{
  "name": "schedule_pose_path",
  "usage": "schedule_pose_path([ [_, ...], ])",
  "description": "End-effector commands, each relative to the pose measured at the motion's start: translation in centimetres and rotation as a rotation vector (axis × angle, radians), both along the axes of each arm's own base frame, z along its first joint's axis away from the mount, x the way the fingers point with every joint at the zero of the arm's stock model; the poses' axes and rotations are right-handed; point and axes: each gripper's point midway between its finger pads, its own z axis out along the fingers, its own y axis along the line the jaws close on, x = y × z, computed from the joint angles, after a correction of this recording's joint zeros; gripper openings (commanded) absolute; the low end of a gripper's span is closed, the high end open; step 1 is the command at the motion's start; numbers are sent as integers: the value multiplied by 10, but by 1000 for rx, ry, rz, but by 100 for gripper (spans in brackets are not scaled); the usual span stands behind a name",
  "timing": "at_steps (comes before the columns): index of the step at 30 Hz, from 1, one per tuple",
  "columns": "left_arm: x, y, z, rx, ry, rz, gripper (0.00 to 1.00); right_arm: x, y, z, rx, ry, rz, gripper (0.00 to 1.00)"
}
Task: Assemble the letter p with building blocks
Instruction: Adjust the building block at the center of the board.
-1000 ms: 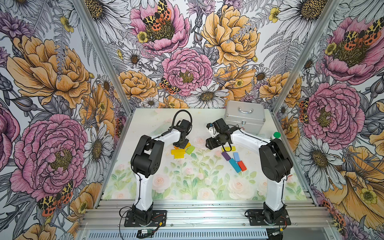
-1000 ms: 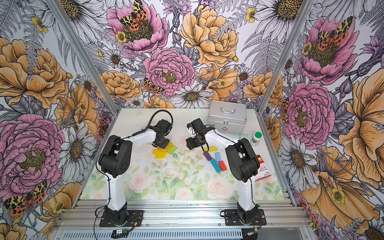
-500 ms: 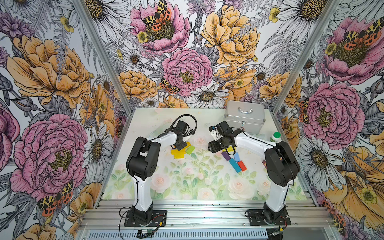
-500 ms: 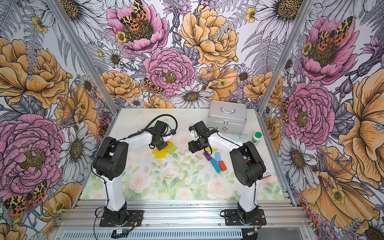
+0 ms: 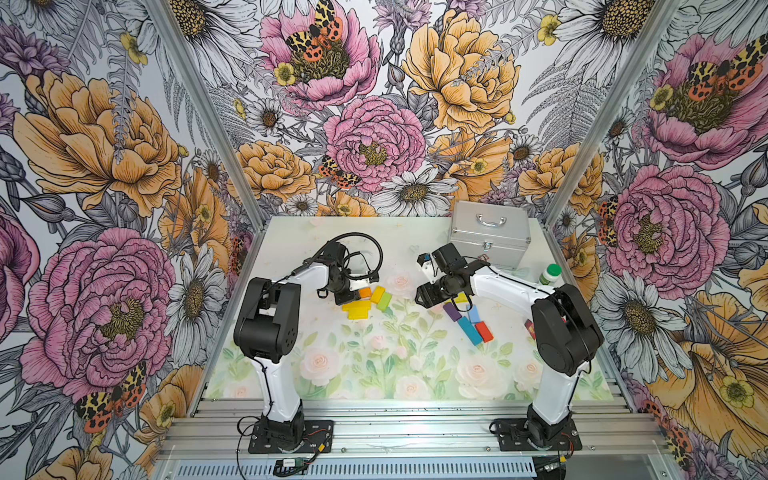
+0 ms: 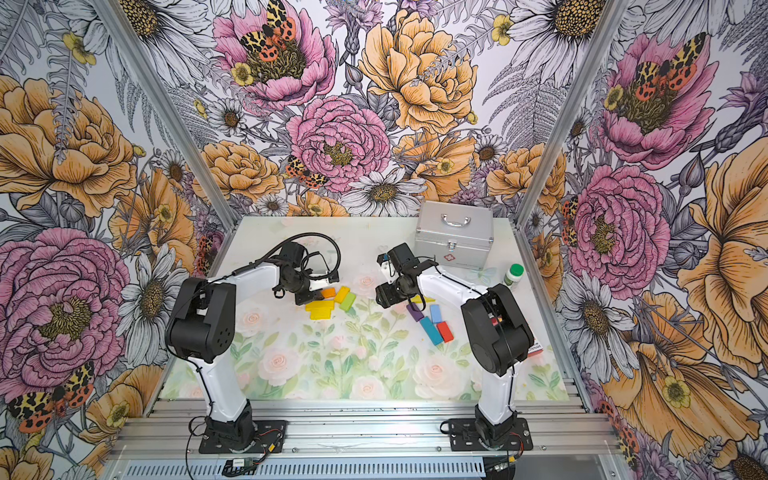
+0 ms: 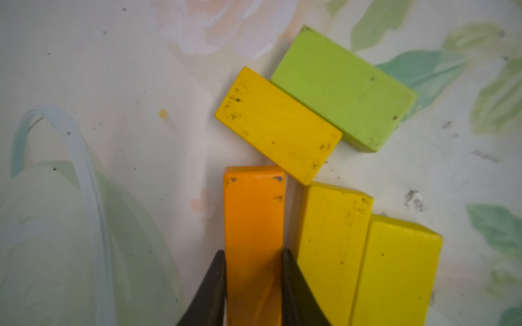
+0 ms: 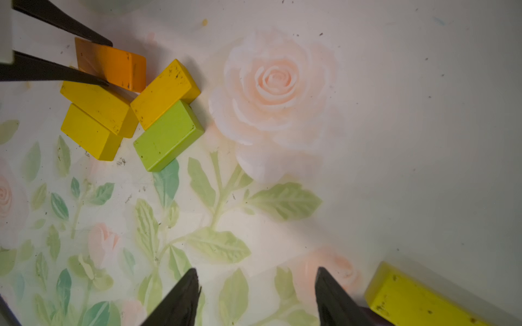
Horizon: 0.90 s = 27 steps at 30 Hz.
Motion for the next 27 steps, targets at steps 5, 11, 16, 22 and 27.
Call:
schedule_pose_path([
  [5,18,-6,10,-6,-61,-130,0,-1,4,11,42,-7,4,68],
  [11,2,-3,-1,37,-26,-118,0,1,9,8,50,4,9,69],
  [16,-2,3,-11,50,5,-94,0,2,17,9,60,5,24,70],
  [22,3,14,-19,103,13,-56,14,-1,21,7,59,9,35,71],
  [27,15,16,-18,102,-48,16,53,-1,26,8,62,9,39,72],
])
